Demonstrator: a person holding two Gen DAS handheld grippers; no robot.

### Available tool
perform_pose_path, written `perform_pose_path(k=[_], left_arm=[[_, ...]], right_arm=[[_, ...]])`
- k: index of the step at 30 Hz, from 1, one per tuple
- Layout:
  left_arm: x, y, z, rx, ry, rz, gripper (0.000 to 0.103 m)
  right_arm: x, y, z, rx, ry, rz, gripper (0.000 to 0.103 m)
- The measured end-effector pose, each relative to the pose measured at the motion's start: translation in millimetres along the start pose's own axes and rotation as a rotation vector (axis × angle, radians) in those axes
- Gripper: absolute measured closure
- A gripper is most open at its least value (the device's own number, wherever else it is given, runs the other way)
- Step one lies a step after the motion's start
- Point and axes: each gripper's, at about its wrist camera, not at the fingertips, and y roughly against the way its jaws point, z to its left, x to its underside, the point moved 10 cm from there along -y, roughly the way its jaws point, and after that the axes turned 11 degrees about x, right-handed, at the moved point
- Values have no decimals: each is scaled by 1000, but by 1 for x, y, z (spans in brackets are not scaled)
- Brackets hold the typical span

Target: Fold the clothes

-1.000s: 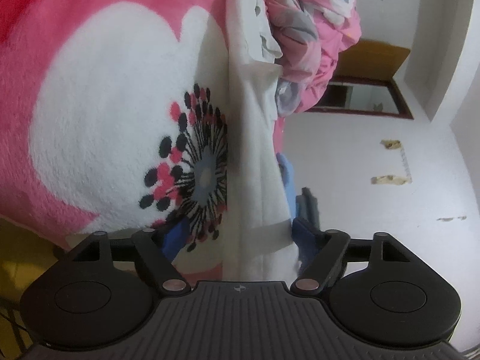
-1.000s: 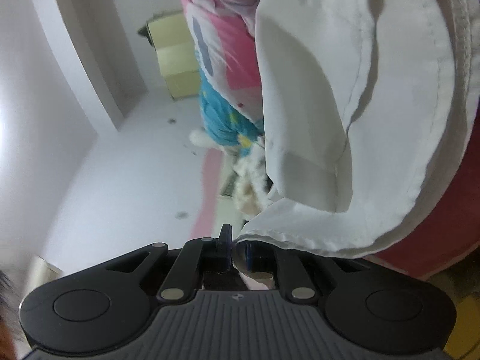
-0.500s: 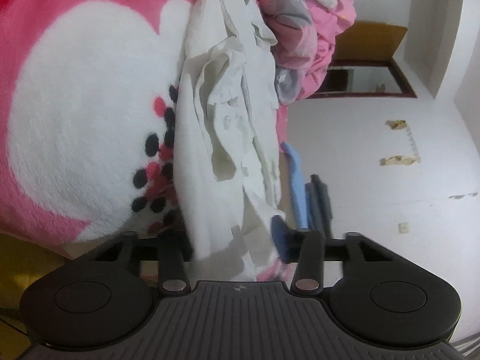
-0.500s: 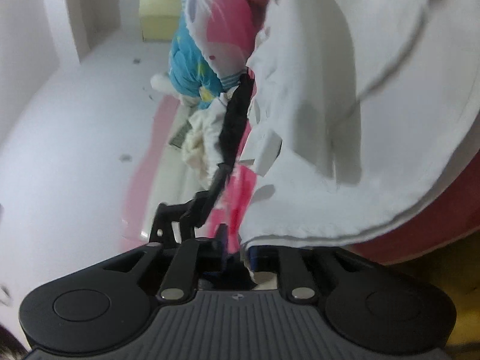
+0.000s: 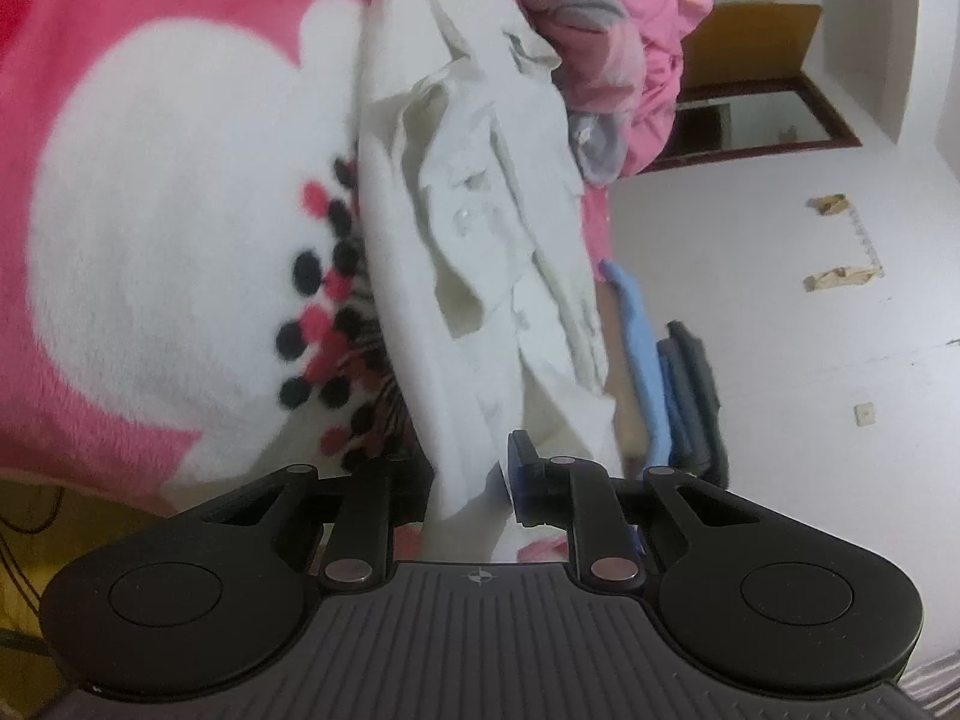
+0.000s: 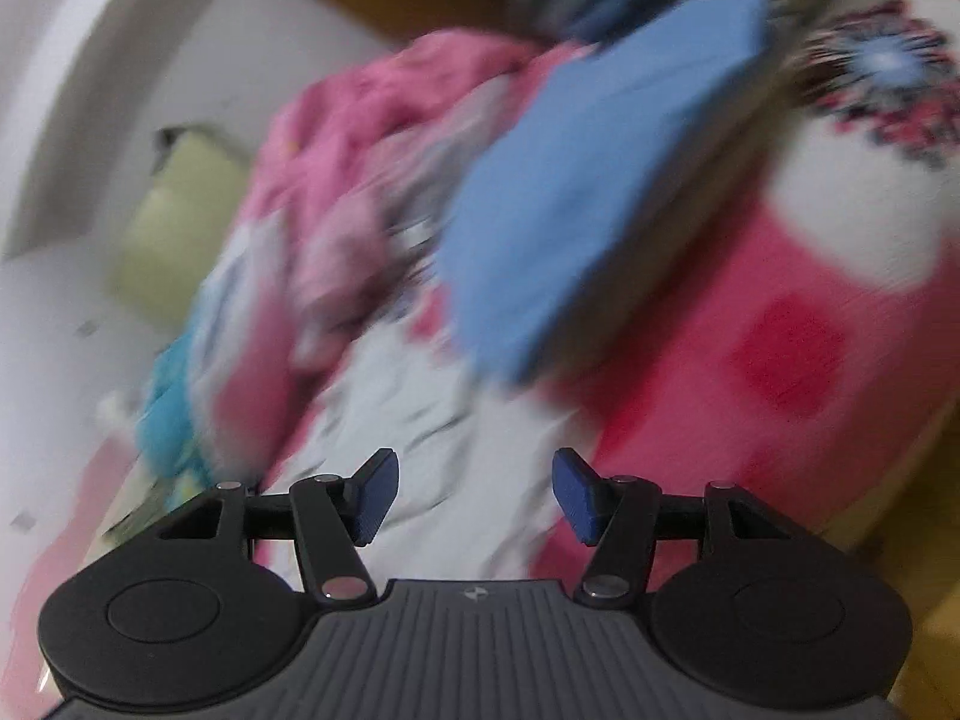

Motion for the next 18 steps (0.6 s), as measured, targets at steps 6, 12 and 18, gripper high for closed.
perform_pose_path(k=[6, 12, 18], left_arm=[[4, 1, -5, -18, -55, 11, 75], [10, -2, -3, -29, -84, 26, 75], [16, -2, 0, -53, -125, 28, 79]], right_arm=[[7, -24, -10, -3, -87, 18, 43], [17, -26, 4, -62, -95, 66, 45], [33, -30, 19, -83, -60, 132, 67]])
